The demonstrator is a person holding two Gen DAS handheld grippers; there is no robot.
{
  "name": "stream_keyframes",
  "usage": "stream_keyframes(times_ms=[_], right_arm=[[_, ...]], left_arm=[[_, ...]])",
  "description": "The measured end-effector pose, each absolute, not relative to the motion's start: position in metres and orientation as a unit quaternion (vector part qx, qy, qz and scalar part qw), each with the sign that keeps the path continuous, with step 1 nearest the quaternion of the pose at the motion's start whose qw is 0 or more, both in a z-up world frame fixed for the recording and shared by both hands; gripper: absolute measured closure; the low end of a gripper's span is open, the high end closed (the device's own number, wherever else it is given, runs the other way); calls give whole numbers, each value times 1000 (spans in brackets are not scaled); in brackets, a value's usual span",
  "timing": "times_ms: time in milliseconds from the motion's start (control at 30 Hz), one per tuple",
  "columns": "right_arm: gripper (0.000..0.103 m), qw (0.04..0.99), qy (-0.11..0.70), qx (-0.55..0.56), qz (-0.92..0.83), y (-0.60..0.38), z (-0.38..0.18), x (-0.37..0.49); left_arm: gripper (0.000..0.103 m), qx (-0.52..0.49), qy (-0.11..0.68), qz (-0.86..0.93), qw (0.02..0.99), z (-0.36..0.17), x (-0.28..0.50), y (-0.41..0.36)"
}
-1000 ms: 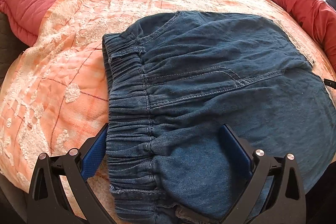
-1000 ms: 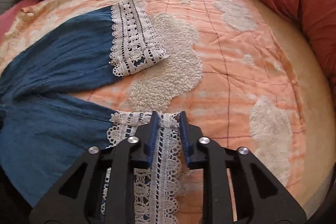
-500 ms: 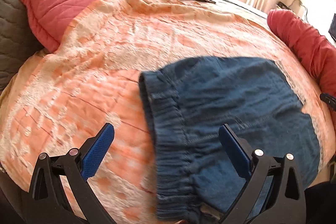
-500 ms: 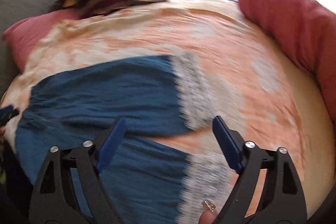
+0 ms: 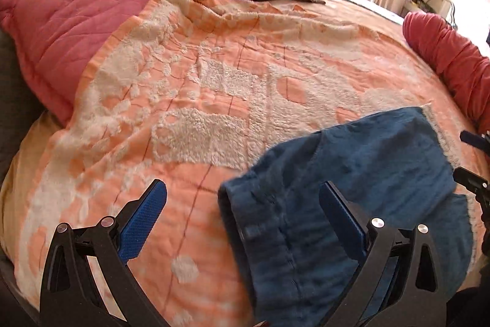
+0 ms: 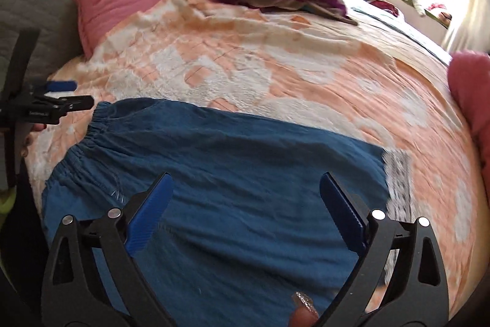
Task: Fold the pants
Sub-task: 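Grasp the elastic waistband with the left gripper while the right holds the lace hem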
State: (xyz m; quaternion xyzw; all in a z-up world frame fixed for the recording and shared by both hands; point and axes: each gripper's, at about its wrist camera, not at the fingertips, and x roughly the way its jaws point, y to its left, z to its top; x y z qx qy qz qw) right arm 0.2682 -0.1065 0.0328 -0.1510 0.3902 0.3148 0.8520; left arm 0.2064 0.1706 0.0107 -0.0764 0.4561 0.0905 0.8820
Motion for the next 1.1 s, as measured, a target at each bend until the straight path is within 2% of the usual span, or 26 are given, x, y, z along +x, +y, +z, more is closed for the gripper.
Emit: stream_keyframes(times_ms=[400,467,500,600,833,1100], right_arm=[[12,823,415,-221,320,-27,-5,324],[12,816,418,-236,323,-16,-11,329],[12,812,420,-244,325,-10,-13,331],[12,802,421,-263,333,3,-19,335],[12,782,405,-341,330,21,-29,335],[12,761,379,-398,345,40,-35,332]], left_arm=[[6,-74,479,64,872,-28,227,185],[14,-87,484,52,869,-34,229,186],[31,-92,486,45,868,-37,230,186],[59,-101,481,26,870,-39,231,184],[72,-80,462,16,883,-27,225,177],[73,-45,418,1,907,-4,206,163]])
